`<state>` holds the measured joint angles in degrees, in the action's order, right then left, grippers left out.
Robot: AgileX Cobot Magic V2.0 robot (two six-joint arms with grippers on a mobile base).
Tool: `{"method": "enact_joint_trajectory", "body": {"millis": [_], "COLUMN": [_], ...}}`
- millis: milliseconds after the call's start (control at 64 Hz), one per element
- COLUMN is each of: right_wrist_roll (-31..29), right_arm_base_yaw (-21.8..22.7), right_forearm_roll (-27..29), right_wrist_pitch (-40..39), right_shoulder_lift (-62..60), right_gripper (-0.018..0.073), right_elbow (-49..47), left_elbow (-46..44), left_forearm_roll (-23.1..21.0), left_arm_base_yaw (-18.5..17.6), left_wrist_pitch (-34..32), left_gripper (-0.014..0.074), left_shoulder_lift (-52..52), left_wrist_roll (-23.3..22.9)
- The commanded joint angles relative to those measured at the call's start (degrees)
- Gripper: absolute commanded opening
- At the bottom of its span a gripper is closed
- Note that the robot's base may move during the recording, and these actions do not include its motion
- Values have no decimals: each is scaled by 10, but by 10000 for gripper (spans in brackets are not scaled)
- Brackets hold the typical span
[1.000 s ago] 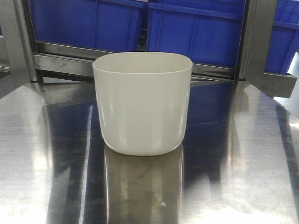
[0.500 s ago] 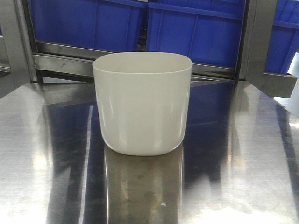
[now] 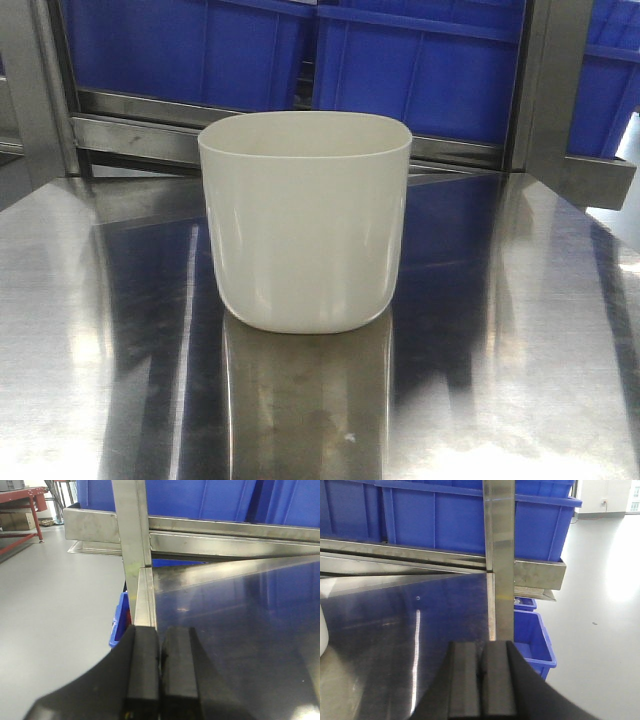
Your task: Move white bin to right shelf second layer
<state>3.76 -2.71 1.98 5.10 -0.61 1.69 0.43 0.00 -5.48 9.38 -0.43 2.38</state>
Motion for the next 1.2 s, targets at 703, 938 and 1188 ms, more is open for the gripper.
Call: {"method": "enact_joint_trajectory", "body": {"millis": [703, 938, 1188], "right_wrist_roll": [-3, -3, -3], "right_arm_base_yaw": [3, 3, -4], "right_forearm_roll": [-2, 76, 161], "right_wrist_pitch": [-44, 121, 345], "right_shoulder_lift": [228, 390, 570], "right_gripper": [55, 55, 213], "right_elbow": [-215, -428, -603], "left_elbow": [21, 21, 21], "left_forearm_roll": [0, 0, 0], "left_arm_base_yaw": [-3, -3, -3], "left_wrist_pitch": [-49, -49, -49], "left_gripper": [85, 85, 85], "left_shoulder_lift": [-8, -8, -8], "left_wrist_roll": [-2, -2, -2]}}
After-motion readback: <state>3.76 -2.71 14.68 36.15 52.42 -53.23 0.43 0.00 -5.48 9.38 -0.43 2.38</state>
